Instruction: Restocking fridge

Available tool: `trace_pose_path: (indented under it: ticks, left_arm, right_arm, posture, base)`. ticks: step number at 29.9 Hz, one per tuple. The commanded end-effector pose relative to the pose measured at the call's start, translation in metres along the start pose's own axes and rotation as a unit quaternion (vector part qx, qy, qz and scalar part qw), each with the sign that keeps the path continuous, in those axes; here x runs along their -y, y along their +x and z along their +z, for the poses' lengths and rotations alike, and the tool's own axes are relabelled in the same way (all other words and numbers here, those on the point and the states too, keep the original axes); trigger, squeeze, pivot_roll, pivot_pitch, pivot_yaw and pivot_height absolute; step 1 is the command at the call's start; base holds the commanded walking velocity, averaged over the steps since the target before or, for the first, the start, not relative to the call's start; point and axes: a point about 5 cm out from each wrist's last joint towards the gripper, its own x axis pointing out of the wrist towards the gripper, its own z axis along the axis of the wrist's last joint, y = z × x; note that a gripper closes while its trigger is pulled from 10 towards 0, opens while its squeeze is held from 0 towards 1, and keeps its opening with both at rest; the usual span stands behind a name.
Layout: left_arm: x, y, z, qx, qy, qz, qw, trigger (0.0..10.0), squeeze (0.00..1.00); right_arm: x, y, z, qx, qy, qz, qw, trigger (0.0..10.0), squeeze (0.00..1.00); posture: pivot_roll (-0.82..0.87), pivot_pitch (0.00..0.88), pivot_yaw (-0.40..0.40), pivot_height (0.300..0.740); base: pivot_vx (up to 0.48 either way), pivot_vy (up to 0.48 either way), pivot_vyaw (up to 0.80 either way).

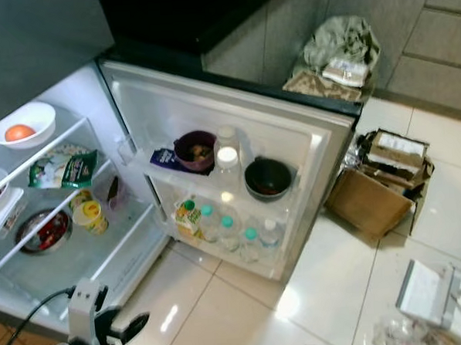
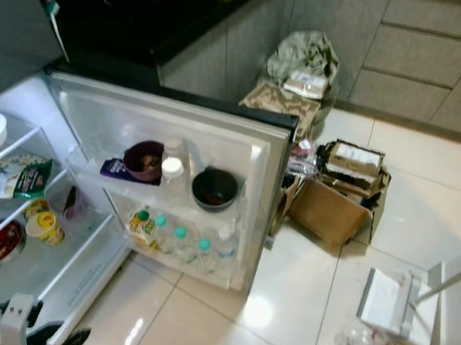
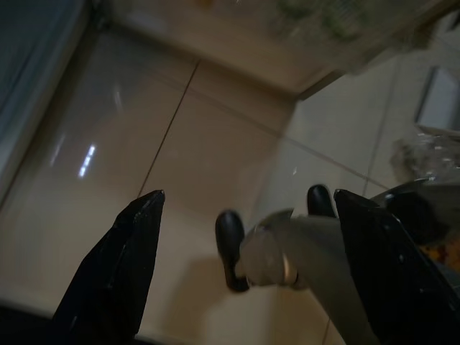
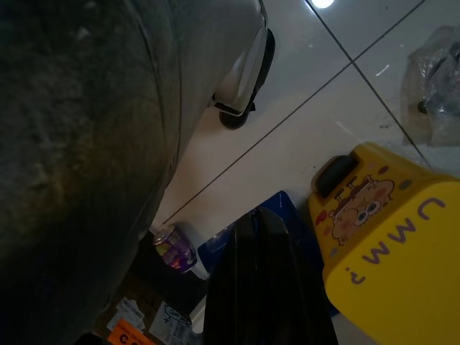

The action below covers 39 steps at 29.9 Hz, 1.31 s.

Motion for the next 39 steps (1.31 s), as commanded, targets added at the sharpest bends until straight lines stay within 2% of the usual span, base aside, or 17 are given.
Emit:
trace_pose_path:
  ticks: [1, 2, 6, 7, 10, 14, 19, 23, 26, 33, 39]
  left_arm:
    - [0.009, 0.000, -0.027, -0.036, -0.037, 0.030, 0.998, 10.0, 0.00]
    - [0.009, 0.000, -0.027, -0.036, -0.037, 0.030, 0.998, 10.0, 0.00]
    - [0.024, -0.002, -0.065, -0.084, -0.100, 0.080, 0.988, 10.0, 0.00]
    - [0.024, -0.002, -0.065, -0.084, -0.100, 0.080, 0.988, 10.0, 0.00]
    - [0.036, -0.005, -0.087, -0.116, -0.131, 0.100, 0.979, 10.0, 0.00]
    - [0.046, -0.008, -0.102, -0.135, -0.155, 0.112, 0.972, 10.0, 0.00]
    - [0.050, -0.007, -0.105, -0.140, -0.158, 0.112, 0.971, 10.0, 0.00]
    - [0.053, -0.001, -0.101, -0.135, -0.162, 0.110, 0.971, 10.0, 0.00]
    - [0.055, 0.006, -0.095, -0.130, -0.158, 0.108, 0.973, 10.0, 0.00]
    - [0.055, 0.009, -0.092, -0.130, -0.153, 0.106, 0.974, 10.0, 0.00]
    - [0.056, 0.009, -0.094, -0.134, -0.153, 0.112, 0.973, 10.0, 0.00]
  right_arm:
    - [0.006, 0.000, 0.008, 0.013, 0.005, -0.012, 1.000, 10.0, 0.00]
    - [0.006, 0.000, 0.008, 0.013, 0.005, -0.012, 1.000, 10.0, 0.00]
    - [0.009, 0.000, 0.011, 0.012, 0.024, -0.015, 1.000, 10.0, 0.00]
    - [0.009, 0.000, 0.011, 0.012, 0.024, -0.015, 1.000, 10.0, 0.00]
    - [0.011, 0.000, 0.013, 0.013, 0.032, -0.017, 0.999, 10.0, 0.00]
    - [0.013, 0.000, 0.017, 0.018, 0.030, -0.017, 0.999, 10.0, 0.00]
    - [0.013, 0.000, 0.018, 0.018, 0.028, -0.016, 0.999, 10.0, 0.00]
    - [0.010, 0.001, 0.018, 0.016, 0.029, -0.005, 0.999, 10.0, 0.00]
    - [0.008, 0.002, 0.019, 0.019, 0.031, 0.005, 0.999, 10.0, 0.00]
    - [0.007, 0.002, 0.019, 0.017, 0.028, 0.009, 0.999, 10.0, 0.00]
    - [0.004, 0.001, 0.014, 0.013, 0.033, 0.020, 0.999, 10.0, 0.00]
  posture:
    - [0.04, 0.086, -0.017, 0.740]
    - [0.04, 0.086, -0.017, 0.740]
    - [0.03, 0.050, -0.033, 0.740]
    - [0.03, 0.050, -0.033, 0.740]
    - [0.03, 0.041, -0.037, 0.740]
    - [0.03, 0.039, -0.042, 0.740]
    - [0.03, 0.039, -0.045, 0.740]
    - [0.03, 0.039, -0.047, 0.740]
    - [0.03, 0.035, -0.043, 0.740]
    - [0.03, 0.036, -0.038, 0.740]
    - [0.02, 0.041, -0.036, 0.740]
  base:
    - [0.000, 0.000, 0.00]
    - [0.000, 0.000, 0.00]
    - [0.000, 0.000, 0.00]
    - [0.000, 0.000, 0.00]
    - [0.000, -0.099, 0.00]
    - [0.000, -0.370, 0.00]
    - [0.000, -0.427, 0.00]
    - [0.000, -0.428, 0.00]
    - [0.000, -0.428, 0.80]
    - [0.000, -0.429, 0.80]
    - [0.000, -0.040, 0.79]
